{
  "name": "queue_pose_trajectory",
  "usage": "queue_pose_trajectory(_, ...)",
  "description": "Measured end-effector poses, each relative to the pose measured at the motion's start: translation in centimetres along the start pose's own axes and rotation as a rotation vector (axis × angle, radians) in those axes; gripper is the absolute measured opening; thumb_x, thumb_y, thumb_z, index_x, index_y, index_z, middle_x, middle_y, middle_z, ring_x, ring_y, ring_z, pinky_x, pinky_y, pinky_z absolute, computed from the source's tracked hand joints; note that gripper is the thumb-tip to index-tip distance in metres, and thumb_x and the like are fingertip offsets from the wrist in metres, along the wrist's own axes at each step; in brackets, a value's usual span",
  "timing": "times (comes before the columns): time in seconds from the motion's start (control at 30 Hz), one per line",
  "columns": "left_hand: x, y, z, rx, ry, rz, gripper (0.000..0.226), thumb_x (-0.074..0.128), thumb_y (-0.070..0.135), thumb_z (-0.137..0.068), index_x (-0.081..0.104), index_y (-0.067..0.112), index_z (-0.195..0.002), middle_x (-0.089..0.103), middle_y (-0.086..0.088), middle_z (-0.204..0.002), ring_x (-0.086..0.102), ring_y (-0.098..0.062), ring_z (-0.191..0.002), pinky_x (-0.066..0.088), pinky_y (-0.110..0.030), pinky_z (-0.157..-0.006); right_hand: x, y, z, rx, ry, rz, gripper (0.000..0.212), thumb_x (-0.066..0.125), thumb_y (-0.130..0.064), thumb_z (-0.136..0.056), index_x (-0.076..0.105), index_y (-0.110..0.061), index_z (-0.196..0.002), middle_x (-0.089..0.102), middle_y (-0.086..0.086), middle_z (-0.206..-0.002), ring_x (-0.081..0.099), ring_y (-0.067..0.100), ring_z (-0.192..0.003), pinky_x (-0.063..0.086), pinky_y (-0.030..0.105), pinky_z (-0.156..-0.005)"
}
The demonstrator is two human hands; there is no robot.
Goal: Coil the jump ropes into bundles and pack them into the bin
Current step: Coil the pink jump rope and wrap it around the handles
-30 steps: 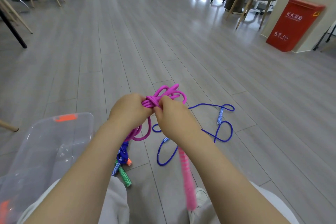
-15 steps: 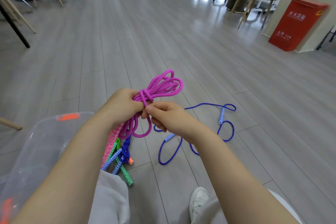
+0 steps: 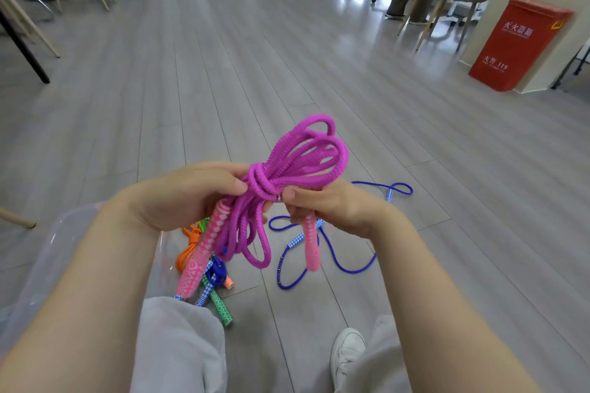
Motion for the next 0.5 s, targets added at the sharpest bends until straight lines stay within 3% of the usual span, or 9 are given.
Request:
queue_pose_trajectory(0.07,-0.1,-0.2,0.2,-0.042,-0.06,0.012,0.068,0.09,0.044,-0.048,0.074,0.018,-0.11,0.072,-0.018,-0.098,0.069,-0.03,-0.093,0.058,-0.037,-0.082,-0.6,0.1,0.4,-0.027,-0.044,0.011,0.013,0.068,-0.024,-0.083,0.066,-0.012,-0.088,0.058,0.001,-0.076,0.05,0.018,-0.076,0.048,0.035,-0.078)
queue_pose_trajectory(0.2,0.4,-0.2,0.1,-0.031,-0.135,-0.023,0.061,0.087,0.049,-0.06,0.072,0.023,-0.113,0.072,-0.015,-0.099,0.069,-0.029,-0.096,0.057,-0.036,-0.082,-2.0,0.6,0.9,0.008,-0.057,-0.021,0.02,0.066,-0.014,-0.087,0.067,-0.004,-0.104,0.065,0.006,-0.087,0.05,0.024,-0.079,0.047,0.034,-0.075)
queue_pose_trajectory(0.33,0.6,-0.3,-0.3,0.072,-0.093,-0.049,0.053,0.087,0.049,-0.059,0.075,0.026,-0.105,0.072,-0.002,-0.092,0.07,-0.022,-0.093,0.055,-0.04,-0.091,-2.8,0.5,1.6,0.18,-0.034,0.165,0.033,0.071,-0.04,-0.084,0.068,-0.008,-0.083,0.06,0.009,-0.071,0.053,0.02,-0.062,0.046,0.033,-0.064)
queue_pose_trajectory(0.4,0.7,-0.4,-0.2,0.108,-0.123,-0.002,0.045,0.086,0.045,-0.063,0.075,0.025,-0.102,0.072,0.0,-0.089,0.071,-0.021,-0.091,0.058,-0.037,-0.086,-2.9,0.5,2.1,0.27,-0.051,0.247,0.041,0.072,-0.052,-0.08,0.064,-0.013,-0.075,0.058,0.007,-0.068,0.052,0.02,-0.061,0.045,0.033,-0.061)
queue_pose_trajectory(0.43,0.8,-0.3,0.0,0.104,-0.163,0.031,0.041,0.085,0.043,-0.066,0.075,0.025,-0.101,0.072,-0.001,-0.089,0.071,-0.021,-0.09,0.058,-0.035,-0.082,-2.8,0.1,2.4,0.268,-0.065,0.239,0.038,0.073,-0.05,-0.08,0.062,-0.014,-0.074,0.057,0.006,-0.067,0.052,0.019,-0.06,0.044,0.031,-0.058)
queue_pose_trajectory(0.5,1.1,-0.1,0.3,0.054,-0.291,0.021,0.033,0.081,0.037,-0.075,0.074,0.022,-0.103,0.071,-0.001,-0.089,0.069,-0.02,-0.089,0.056,-0.031,-0.081,-3.0,-0.4,2.8,0.209,-0.046,0.235,0.024,0.065,-0.023,-0.091,0.057,-0.011,-0.072,0.055,0.0,-0.057,0.052,0.011,-0.052,0.044,0.027,-0.053)
Point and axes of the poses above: each hand's wrist, its own z-axis away from the middle knuckle, its own x-axis out of the palm, y = z × x, the point moved 1 cm from there along -z, towards the middle knuckle
